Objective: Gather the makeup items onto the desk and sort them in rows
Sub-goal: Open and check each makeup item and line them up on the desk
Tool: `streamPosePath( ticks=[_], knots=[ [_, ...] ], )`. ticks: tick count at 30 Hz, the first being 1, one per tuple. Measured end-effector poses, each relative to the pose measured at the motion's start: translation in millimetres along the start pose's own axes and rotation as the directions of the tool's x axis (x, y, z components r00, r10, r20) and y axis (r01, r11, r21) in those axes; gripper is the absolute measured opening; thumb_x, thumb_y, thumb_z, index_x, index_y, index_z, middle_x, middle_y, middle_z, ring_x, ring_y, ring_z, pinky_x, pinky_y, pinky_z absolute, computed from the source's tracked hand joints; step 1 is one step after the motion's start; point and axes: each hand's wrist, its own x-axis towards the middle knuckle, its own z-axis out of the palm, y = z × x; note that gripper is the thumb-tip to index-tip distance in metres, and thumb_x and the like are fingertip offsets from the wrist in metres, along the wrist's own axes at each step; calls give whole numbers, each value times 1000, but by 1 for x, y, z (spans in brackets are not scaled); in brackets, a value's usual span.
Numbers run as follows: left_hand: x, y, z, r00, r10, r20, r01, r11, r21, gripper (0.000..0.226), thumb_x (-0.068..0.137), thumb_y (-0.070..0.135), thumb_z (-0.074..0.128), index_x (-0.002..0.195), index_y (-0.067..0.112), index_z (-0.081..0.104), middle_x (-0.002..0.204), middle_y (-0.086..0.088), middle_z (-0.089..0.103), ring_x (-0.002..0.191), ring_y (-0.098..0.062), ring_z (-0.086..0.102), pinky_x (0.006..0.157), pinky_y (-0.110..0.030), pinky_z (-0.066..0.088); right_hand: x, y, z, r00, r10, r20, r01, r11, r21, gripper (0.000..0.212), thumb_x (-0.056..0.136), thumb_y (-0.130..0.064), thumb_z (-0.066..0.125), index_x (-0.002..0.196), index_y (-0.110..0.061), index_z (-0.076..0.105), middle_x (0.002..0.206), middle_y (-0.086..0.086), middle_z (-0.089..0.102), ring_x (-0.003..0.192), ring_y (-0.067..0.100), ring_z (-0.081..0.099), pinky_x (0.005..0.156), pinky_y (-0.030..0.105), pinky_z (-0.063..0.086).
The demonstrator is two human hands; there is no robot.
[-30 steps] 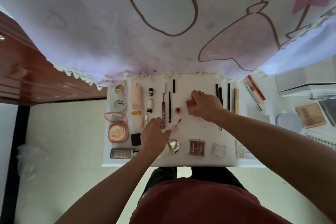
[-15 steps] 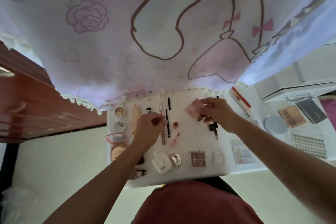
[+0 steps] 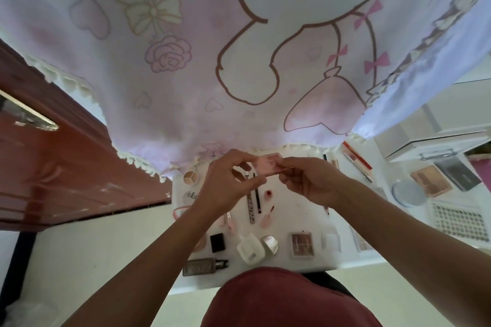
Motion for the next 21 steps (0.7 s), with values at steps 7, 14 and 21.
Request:
streamPosePath(
  ticks=[7, 14, 21],
  knots=[
    [-4, -1, -22, 976, -207, 67, 217, 914, -342, 26, 77, 0, 77, 98, 14, 73, 89, -7, 72, 84, -19, 68, 85, -35, 56, -10, -1, 12, 996, -1, 91, 12, 992, -123, 18, 91, -15, 63, 105, -4, 68, 78, 6, 67, 61, 13, 62, 46, 19, 46],
    [-8, 2, -22, 980, -198, -1, 182, 898, -402, 22, 83, 0, 71, 102, 11, 73, 98, -9, 75, 90, -20, 69, 84, -32, 55, -18, -4, 15, 996, 26, 84, -20, 997, -72, 9, 88, -6, 65, 89, 2, 70, 79, 13, 67, 58, 12, 61, 45, 15, 48],
    [-14, 9, -15, 997, -52, -59, 42, 987, -158, 55, 65, 24, 89, 113, 11, 67, 103, 0, 67, 93, -13, 68, 80, -28, 57, -20, -2, 19, 999, -43, 27, 44, 998, -43, 7, 85, -6, 69, 84, 1, 70, 71, 10, 66, 54, 11, 60, 46, 15, 50]
  ],
)
